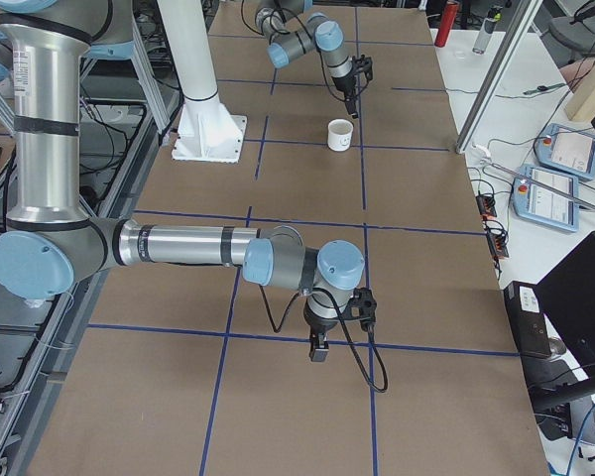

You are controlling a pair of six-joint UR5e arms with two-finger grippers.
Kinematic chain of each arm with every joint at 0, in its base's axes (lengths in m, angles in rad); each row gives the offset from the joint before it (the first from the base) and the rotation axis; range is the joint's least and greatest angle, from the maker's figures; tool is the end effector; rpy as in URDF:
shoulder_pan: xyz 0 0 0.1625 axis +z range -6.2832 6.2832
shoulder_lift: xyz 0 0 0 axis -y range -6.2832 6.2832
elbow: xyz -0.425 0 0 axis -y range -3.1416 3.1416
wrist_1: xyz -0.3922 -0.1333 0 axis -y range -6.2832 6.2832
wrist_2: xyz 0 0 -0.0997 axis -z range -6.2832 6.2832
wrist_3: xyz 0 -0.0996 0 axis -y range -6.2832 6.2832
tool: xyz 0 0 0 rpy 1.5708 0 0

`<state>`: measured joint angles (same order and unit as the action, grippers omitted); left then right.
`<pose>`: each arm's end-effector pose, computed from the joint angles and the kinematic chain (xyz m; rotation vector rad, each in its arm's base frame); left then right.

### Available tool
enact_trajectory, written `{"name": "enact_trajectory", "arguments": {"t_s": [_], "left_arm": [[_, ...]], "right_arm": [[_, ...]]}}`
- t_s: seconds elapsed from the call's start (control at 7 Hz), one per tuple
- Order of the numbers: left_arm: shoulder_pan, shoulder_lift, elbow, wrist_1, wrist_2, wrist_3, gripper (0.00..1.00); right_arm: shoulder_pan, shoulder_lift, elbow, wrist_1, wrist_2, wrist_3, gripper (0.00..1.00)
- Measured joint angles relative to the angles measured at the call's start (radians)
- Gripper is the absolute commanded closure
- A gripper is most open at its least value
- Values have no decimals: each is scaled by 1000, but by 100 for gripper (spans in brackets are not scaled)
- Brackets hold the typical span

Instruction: Flip mug

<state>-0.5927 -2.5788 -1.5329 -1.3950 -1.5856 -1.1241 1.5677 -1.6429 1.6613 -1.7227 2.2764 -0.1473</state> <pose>0.5252 -0.5127 0.0644 0.3826 0.6969 -0.1324 0.0673 -0.4504 0.6676 -0.0768 -0.7121 -0.0968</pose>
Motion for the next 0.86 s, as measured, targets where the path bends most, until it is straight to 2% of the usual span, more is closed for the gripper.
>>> {"name": "enact_trajectory", "arguments": {"t_s": [0.43,0.57,0.86], "left_arm": [[-226,222,-259,79,-210,242,0],[-323,327,-312,56,-295,361,0],[-556,549,-346,-4,-478,681,0]], "right_arm": [[0,0,0,0,0,0,0],[0,0,0,0,0,0,0],[0,0,0,0,0,0,0]]}}
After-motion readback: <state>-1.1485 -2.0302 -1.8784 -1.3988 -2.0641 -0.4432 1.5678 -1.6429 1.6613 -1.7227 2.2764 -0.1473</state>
